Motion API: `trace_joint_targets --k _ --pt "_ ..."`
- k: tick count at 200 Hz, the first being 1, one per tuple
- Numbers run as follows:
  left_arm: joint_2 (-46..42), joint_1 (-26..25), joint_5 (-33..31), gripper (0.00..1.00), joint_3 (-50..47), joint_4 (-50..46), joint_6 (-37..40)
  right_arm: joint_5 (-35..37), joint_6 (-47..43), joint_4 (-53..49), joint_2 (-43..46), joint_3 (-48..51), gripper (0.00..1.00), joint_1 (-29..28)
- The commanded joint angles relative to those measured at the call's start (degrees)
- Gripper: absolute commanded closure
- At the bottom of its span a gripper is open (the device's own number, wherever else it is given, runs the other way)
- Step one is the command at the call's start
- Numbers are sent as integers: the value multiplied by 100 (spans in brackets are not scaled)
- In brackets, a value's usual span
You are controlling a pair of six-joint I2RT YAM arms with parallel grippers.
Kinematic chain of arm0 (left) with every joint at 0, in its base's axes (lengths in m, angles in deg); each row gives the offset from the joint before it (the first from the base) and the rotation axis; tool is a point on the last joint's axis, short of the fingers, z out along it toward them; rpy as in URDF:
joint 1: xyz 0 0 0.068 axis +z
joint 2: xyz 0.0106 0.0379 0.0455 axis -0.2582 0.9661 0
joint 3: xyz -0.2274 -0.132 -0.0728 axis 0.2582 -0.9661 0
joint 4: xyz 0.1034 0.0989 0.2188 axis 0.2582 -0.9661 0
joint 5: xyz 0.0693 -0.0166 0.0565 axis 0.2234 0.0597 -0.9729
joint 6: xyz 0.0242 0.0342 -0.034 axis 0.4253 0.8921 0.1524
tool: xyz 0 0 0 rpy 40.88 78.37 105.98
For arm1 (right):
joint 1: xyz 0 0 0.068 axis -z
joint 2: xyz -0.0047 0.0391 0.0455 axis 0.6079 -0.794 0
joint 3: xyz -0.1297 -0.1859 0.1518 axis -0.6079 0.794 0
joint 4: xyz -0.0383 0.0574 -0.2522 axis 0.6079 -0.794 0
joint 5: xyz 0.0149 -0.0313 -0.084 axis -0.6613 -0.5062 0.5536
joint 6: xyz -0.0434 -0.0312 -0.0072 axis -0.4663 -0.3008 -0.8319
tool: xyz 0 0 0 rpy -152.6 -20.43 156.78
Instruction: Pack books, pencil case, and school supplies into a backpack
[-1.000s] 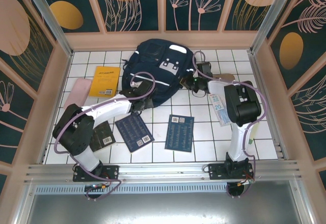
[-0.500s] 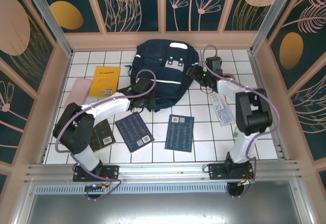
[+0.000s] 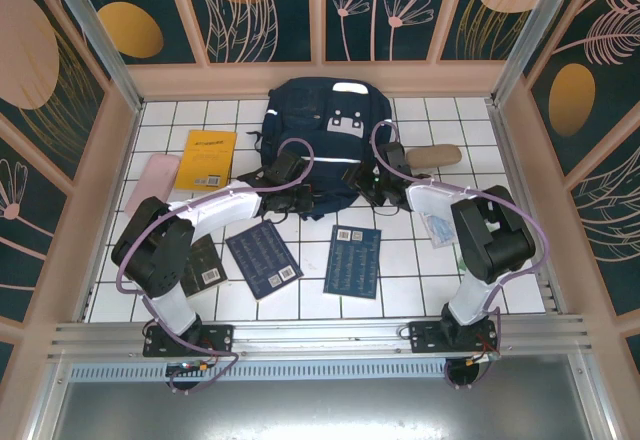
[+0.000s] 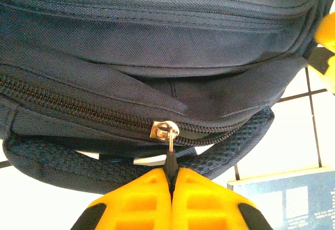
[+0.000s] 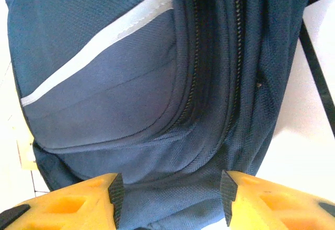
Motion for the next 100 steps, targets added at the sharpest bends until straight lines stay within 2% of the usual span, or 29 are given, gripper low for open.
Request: trace_joint_targets --k 1,30,74,100 --pt "56 -98 205 100 120 138 158 -132 351 232 -319 -98 45 -41" --pt "23 -116 134 100 163 73 156 -164 555 111 -571 -235 48 -69" --pt "6 -119 67 100 195 25 236 191 617 -235 -437 -280 48 -137" --pt "-38 -121 -29 100 199 -11 222 553 618 -694 -191 -241 42 -229"
